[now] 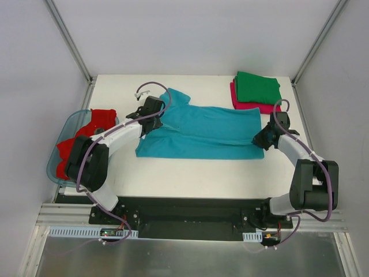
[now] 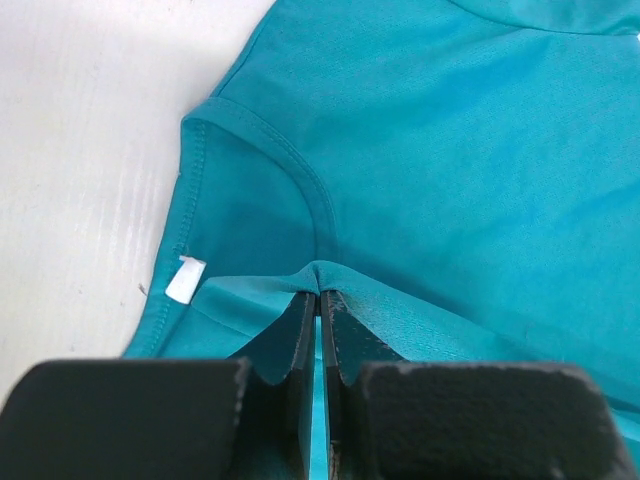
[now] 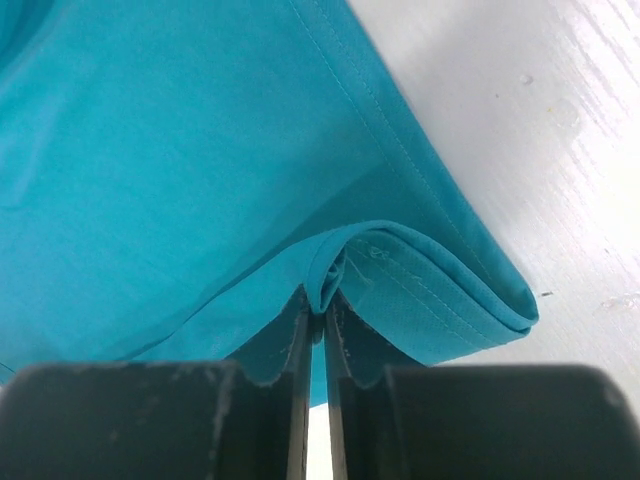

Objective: Fold and stack the t-shirts
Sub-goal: Fold the flattened tshirt in 1/3 of the way, then grap the side of the flattened tshirt furthest away from the robot with both arms, then fold the other side of the tshirt into a rectangle

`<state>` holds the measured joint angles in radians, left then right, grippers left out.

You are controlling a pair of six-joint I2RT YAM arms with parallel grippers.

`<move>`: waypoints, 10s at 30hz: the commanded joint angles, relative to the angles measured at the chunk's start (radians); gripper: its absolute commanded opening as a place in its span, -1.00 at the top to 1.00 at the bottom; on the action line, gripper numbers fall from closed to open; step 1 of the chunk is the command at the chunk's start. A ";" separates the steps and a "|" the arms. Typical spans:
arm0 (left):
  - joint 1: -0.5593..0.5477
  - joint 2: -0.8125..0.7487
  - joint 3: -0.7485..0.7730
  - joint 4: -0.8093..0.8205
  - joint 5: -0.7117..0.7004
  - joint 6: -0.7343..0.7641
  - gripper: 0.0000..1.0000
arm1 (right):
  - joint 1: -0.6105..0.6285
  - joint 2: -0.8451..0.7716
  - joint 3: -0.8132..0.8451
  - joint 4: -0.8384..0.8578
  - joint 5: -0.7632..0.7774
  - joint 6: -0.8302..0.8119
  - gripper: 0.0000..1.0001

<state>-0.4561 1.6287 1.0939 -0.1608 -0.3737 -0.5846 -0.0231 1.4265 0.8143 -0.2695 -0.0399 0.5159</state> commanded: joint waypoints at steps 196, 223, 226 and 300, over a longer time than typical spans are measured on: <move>0.097 0.069 0.135 -0.148 0.679 0.226 1.00 | 0.003 0.563 0.629 -0.231 0.063 -0.508 0.97; 0.050 -0.315 -0.204 -0.102 0.653 0.083 1.00 | 0.022 0.118 0.220 -0.063 0.066 -0.576 0.99; 0.043 -0.371 -0.252 -0.102 0.633 0.062 1.00 | 0.022 0.097 0.201 -0.063 0.086 -0.577 0.99; -0.098 -0.855 -0.519 -0.197 0.582 -0.139 -0.98 | 0.046 -0.440 -0.122 0.030 -0.393 -0.380 -0.92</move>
<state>-0.5491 0.6403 0.5259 -0.5209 0.1421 -0.7284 -0.0078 0.9360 0.7048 -0.4168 -0.1356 0.0673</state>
